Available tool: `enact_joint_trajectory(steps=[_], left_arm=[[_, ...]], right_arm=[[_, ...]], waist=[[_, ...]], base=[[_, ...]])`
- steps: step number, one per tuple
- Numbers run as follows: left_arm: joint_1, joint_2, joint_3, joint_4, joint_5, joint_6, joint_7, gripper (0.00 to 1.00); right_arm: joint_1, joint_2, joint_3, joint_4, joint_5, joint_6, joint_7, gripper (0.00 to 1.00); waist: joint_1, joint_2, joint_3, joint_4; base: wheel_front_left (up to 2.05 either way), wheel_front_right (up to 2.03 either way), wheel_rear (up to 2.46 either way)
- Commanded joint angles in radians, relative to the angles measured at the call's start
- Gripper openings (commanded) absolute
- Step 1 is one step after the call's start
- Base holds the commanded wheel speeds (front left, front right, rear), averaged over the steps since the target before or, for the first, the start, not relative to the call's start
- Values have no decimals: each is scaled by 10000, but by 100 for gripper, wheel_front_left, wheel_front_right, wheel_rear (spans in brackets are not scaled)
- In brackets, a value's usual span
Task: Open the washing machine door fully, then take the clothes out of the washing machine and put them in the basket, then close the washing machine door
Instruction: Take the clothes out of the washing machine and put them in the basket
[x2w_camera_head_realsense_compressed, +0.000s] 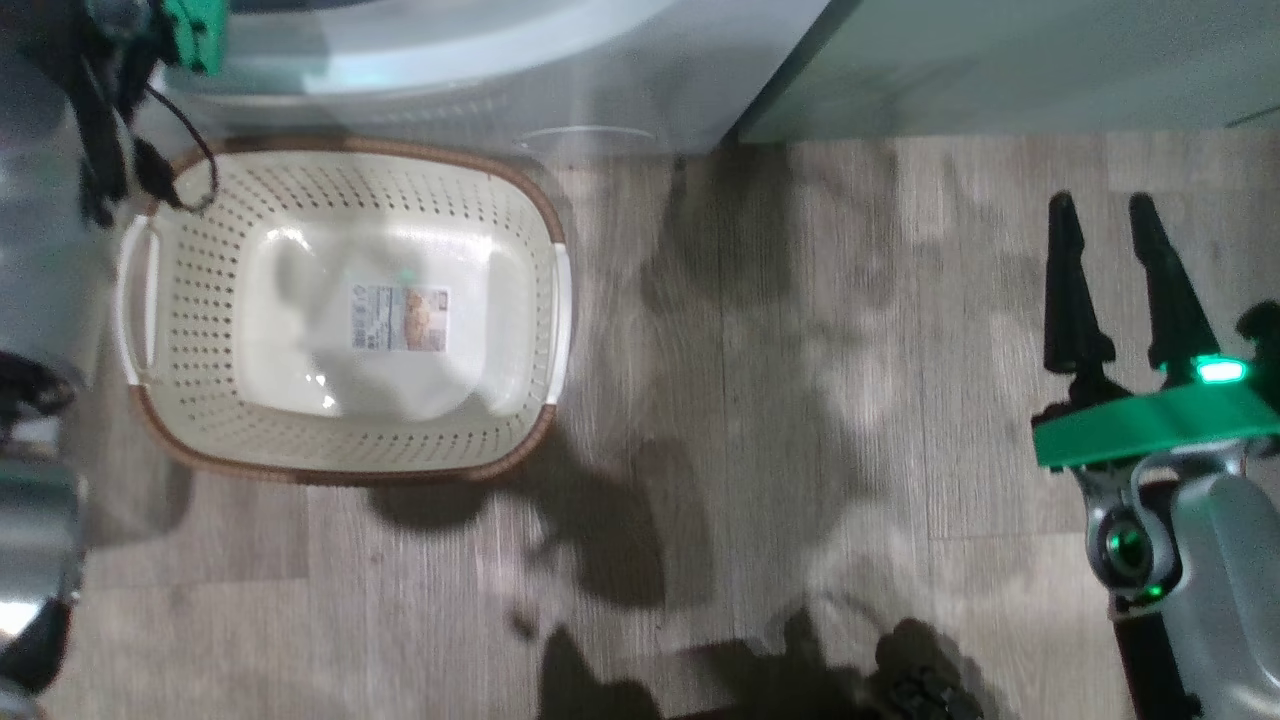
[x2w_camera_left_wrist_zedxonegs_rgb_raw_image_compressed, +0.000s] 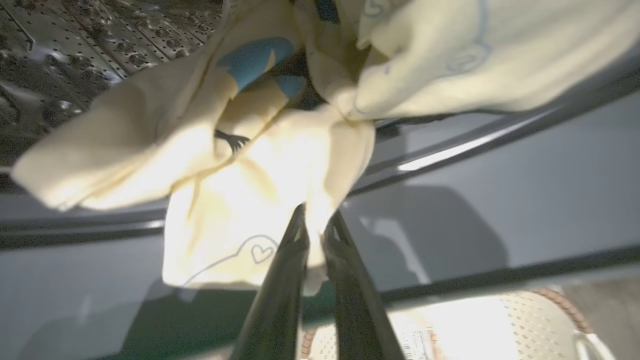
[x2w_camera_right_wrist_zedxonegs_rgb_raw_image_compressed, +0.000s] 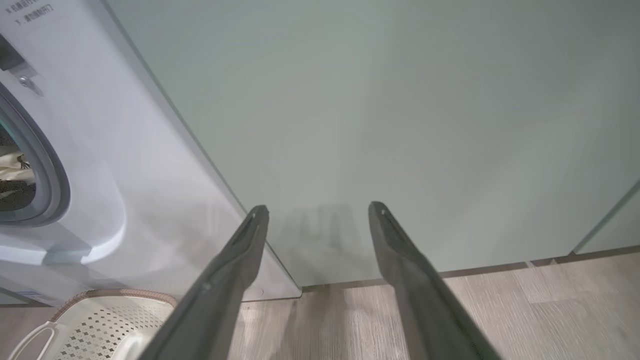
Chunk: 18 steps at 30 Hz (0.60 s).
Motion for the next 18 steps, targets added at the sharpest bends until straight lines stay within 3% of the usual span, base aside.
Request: enact_joint_trajectory(steps=[1,18], left_arm=[[35,331,232,-308,-123,19,-143,0],[3914,-917,716,-1647,-1526,319,-1678,0]], right_arm=[[360,35,70,-204,-110,0,-94,100],[1650,27,-480,20,-776,0,-94,100]], waist=[[0,0,-258,115],[0,0,-2580,932]], base=[[0,0,0],[0,0,0]])
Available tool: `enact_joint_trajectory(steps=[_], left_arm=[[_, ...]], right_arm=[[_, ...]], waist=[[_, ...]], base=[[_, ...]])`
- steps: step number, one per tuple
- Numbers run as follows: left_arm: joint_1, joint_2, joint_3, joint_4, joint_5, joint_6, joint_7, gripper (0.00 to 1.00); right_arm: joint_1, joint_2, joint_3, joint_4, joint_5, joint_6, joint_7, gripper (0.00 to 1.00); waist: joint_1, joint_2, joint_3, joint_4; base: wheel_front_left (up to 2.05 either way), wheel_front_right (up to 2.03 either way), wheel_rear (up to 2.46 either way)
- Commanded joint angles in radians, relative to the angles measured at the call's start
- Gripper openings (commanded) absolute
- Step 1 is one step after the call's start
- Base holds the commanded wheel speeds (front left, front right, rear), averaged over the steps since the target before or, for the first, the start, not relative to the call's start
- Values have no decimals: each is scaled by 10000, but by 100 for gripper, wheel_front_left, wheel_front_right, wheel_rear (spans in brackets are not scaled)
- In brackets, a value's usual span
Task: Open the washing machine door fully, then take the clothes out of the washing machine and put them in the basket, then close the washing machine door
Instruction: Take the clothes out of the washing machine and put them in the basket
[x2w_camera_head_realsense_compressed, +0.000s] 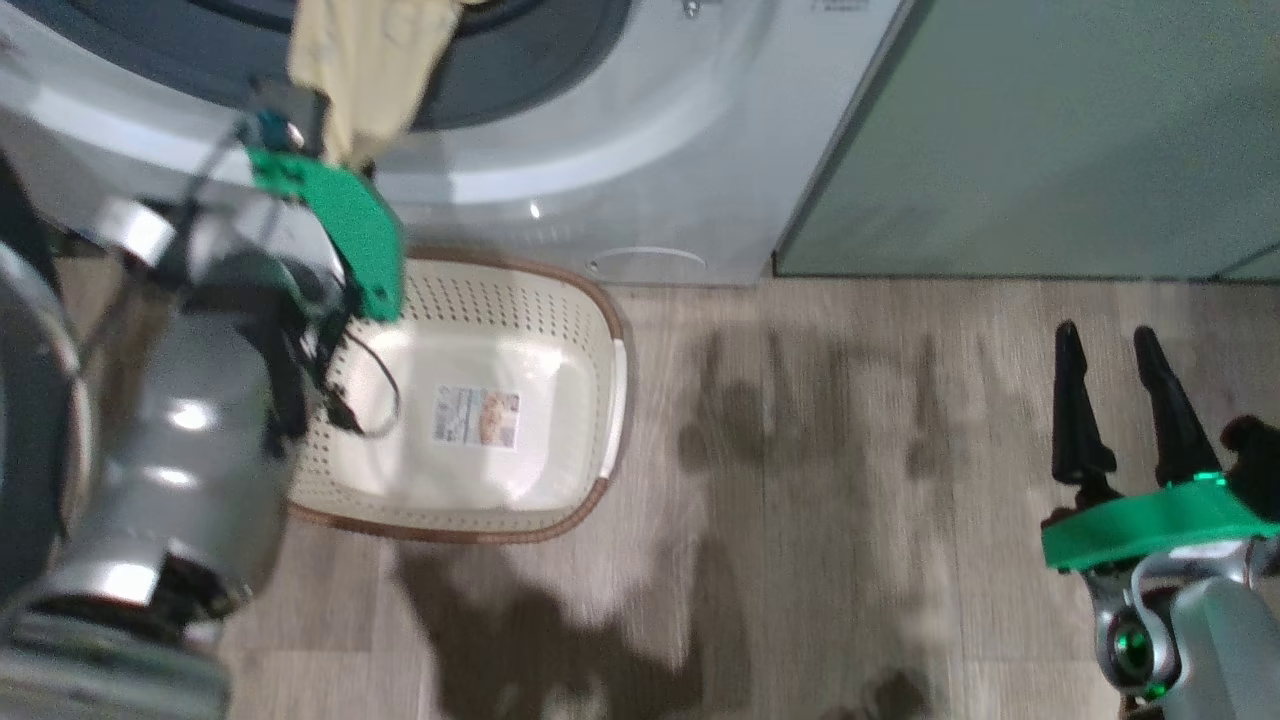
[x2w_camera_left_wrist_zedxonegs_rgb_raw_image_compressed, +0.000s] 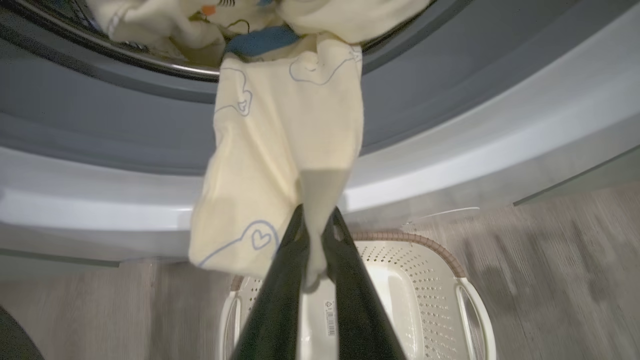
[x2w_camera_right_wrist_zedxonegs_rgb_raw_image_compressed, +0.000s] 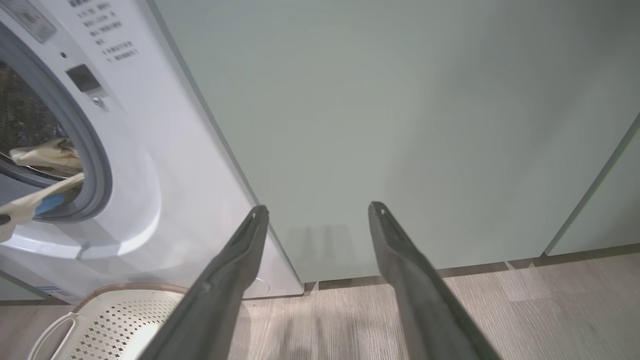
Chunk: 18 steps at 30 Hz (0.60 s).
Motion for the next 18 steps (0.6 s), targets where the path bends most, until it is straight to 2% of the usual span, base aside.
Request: enact_joint_trajectory(steps=[1,11,18], left_arm=[[88,233,192,-402,-118,66,-105,0],[2293,-411,92,-853,-572,328,-147,0],[3184,-707,58,-152,-856,339,-294,0]], right_arm=[[129,3,106,-254,-87,0,-94,100],[644,-309,30,-220,-113,0,-94,100],[788,-495,63,-237,-86,0,-94,100]], waist=[[2,-1,-412,232],[2,-1,-1318,582],[2,-1,-1545,666]], base=[[0,0,0],[0,0,0],[0,0,0]])
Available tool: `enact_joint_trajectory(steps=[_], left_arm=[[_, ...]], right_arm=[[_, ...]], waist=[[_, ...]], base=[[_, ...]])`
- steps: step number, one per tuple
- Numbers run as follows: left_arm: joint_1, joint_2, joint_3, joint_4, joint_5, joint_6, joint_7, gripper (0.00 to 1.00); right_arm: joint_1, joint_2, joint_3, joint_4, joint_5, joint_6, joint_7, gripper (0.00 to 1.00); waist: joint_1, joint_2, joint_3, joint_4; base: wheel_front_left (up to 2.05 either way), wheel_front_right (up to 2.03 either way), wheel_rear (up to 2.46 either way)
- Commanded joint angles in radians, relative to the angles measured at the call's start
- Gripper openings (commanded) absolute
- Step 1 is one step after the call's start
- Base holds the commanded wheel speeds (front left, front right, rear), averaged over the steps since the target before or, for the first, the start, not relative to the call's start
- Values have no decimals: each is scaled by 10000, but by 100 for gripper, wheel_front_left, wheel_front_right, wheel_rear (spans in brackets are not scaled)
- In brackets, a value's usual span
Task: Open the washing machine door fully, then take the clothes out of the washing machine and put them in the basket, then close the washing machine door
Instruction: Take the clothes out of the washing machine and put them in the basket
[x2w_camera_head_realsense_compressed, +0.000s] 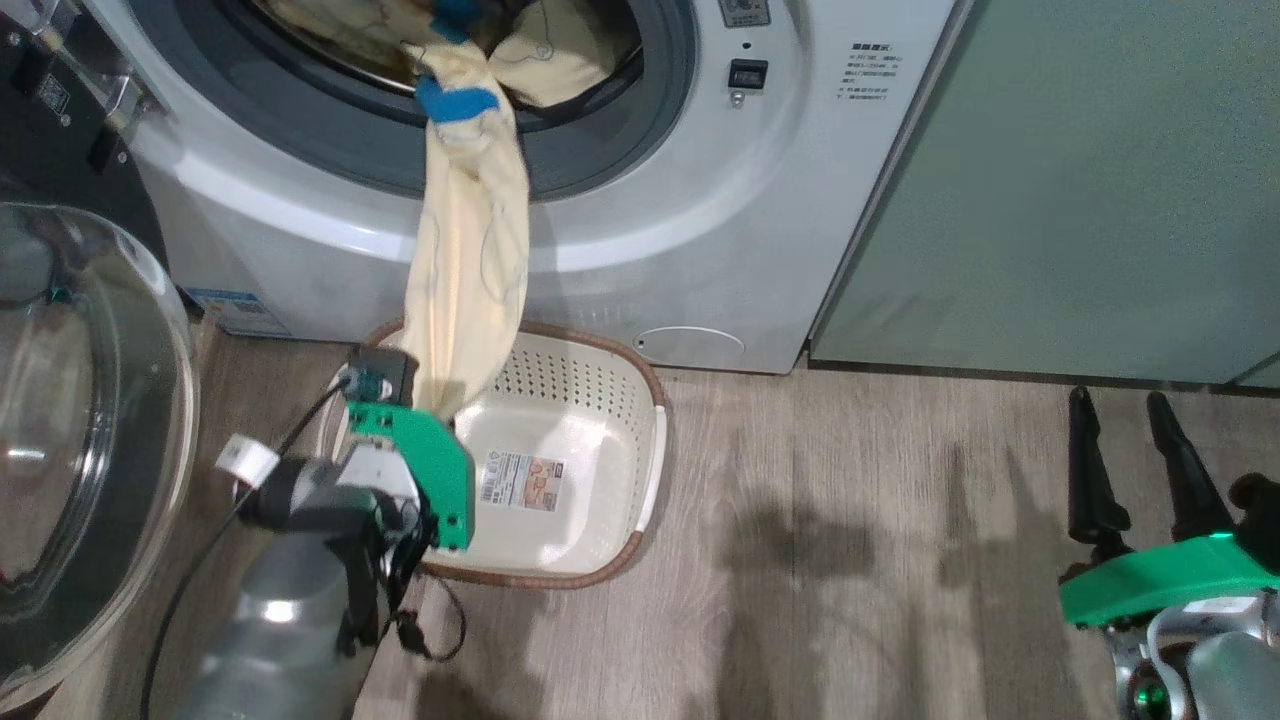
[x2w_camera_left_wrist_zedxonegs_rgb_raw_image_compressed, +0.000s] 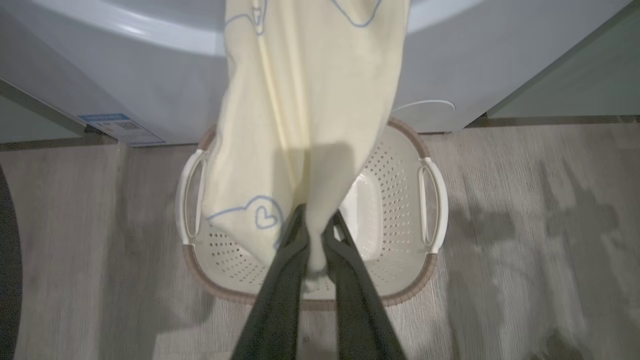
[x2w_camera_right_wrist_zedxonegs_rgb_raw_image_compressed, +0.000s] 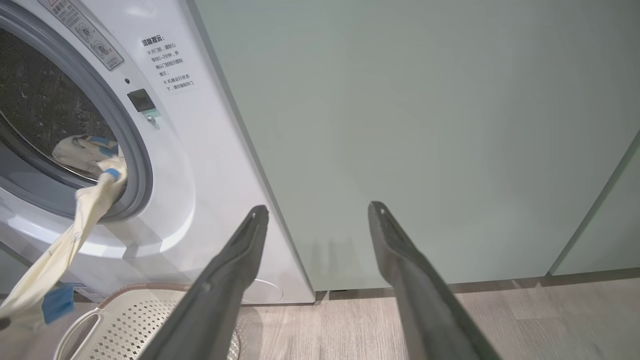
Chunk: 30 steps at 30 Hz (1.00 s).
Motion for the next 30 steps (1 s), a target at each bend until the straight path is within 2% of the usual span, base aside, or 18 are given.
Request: enact_joint_trajectory(steps=[1,18,30], left_arm=[[40,196,247,173,-104,23,-75,0],[-170,-230,123,3094,-522,-289,-363,0],[-691,-74,49,3784,-675,-292,95,0]], right_arm=[[-81,-245,201,-292,-22,0,-95,100],[-249,-332,356,-383,15,0,-95,100],[-624,-327,354,-487,-7,0,-95,100]], waist=[[2,-1,-21,-1],[2,-1,387,-456],[2,-1,1190,-723]], base=[[0,0,0],[0,0,0],[0,0,0]])
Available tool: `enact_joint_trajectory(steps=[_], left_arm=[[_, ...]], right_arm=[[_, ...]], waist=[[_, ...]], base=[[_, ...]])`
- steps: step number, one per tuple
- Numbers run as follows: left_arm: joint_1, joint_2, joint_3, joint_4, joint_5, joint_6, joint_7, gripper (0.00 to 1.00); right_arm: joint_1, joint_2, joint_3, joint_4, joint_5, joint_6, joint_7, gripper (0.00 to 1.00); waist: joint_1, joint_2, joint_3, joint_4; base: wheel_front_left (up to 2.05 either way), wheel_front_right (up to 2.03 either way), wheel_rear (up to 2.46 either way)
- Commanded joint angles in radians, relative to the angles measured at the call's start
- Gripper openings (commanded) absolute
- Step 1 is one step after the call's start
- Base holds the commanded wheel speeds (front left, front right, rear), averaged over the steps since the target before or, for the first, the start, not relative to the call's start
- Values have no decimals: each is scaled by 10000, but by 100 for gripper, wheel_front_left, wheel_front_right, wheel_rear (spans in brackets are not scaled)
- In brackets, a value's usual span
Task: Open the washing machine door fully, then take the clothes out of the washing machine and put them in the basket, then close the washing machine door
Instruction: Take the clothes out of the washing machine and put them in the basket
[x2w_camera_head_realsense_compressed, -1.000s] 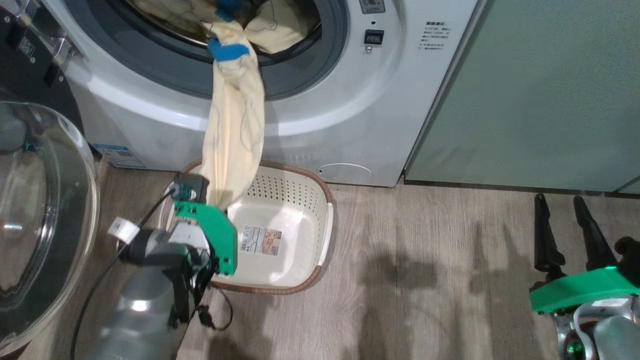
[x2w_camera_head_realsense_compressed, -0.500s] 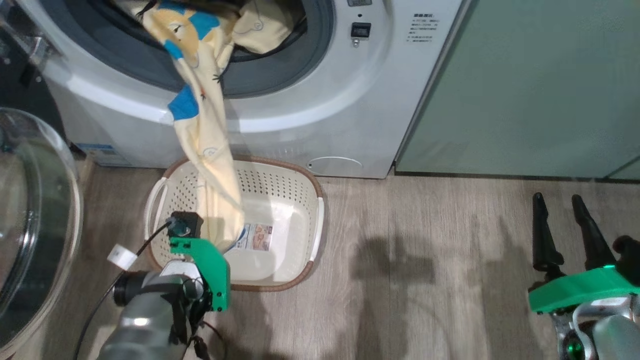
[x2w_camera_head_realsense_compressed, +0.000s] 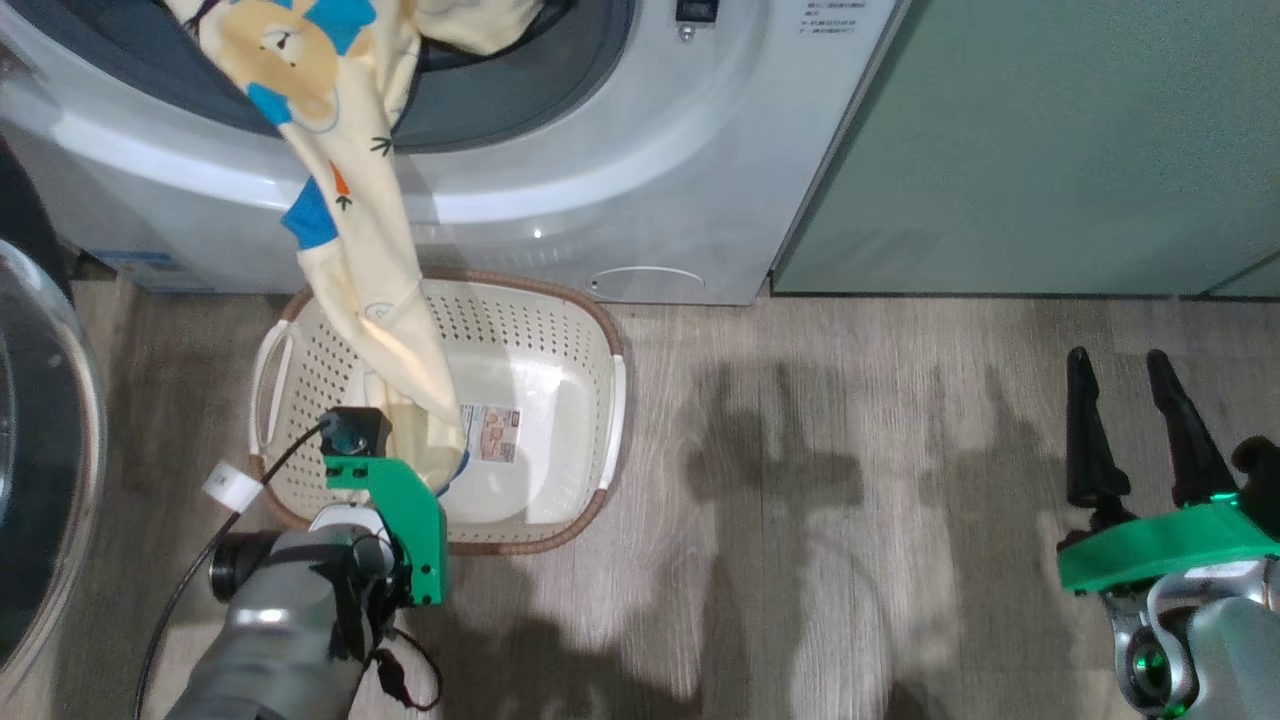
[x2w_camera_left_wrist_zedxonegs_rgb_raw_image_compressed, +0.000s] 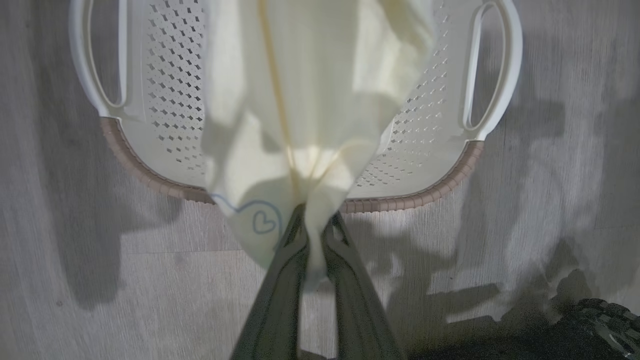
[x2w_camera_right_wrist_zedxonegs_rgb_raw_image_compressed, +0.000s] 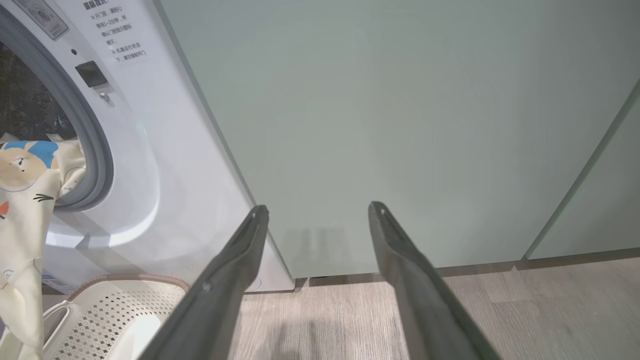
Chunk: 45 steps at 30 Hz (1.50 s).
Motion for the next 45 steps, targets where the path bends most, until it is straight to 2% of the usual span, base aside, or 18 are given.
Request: enact_joint_trajectory(steps=[1,14,15,16,17,18,29,36,40,45], left_arm=[[-76,320,170,29,-130,-16,-9,0],[-397,512,282,110,-367,105,-1164,0],[-414,517,277,113,-376,75,-1290,29],[-426,522,268,115,-383,34,-1419,47],[-432,521,268,117,-401,-24,-1551,77],[-433,520,285,120,-435,-65,-1674,100],[-272,698,559,132,-826,-353,-3285,100],[-199,949,741,-469,-923,-574,-3769,100],[391,1291,1398,-2426,-860,-647,-3786,100],[1422,1340,2126,-4211,-464,-676,-3788,100]], right_arm=[[-213,-185,160,-323,-23,0,-95,100],[-434,-71,136,-389,-56,0,-95,100],[-438,-67,128,-383,-57,0,-95,100],[-438,-63,122,-371,-58,0,-95,100],[-436,-59,117,-357,-60,0,-95,100],[-432,-57,110,-337,-60,0,-95,100],[-90,-18,-5,-198,-32,0,-95,100],[178,15,-51,-185,-35,0,-95,100],[367,33,-63,-200,-32,0,-95,100],[614,44,-107,-237,-43,0,-95,100]], waist=[[-1,0,117,-50],[-1,0,531,-134],[-1,0,532,-130],[-1,0,520,-126],[-1,0,500,-118],[-1,0,462,-111],[-1,0,-386,-22],[-1,0,-917,103],[-1,0,-1278,133],[-1,0,-1685,130]], base=[[0,0,0],[0,0,0],[0,0,0],[0,0,0],[0,0,0],[0,0,0],[0,0,0],[0,0,0],[0,0,0],[0,0,0]])
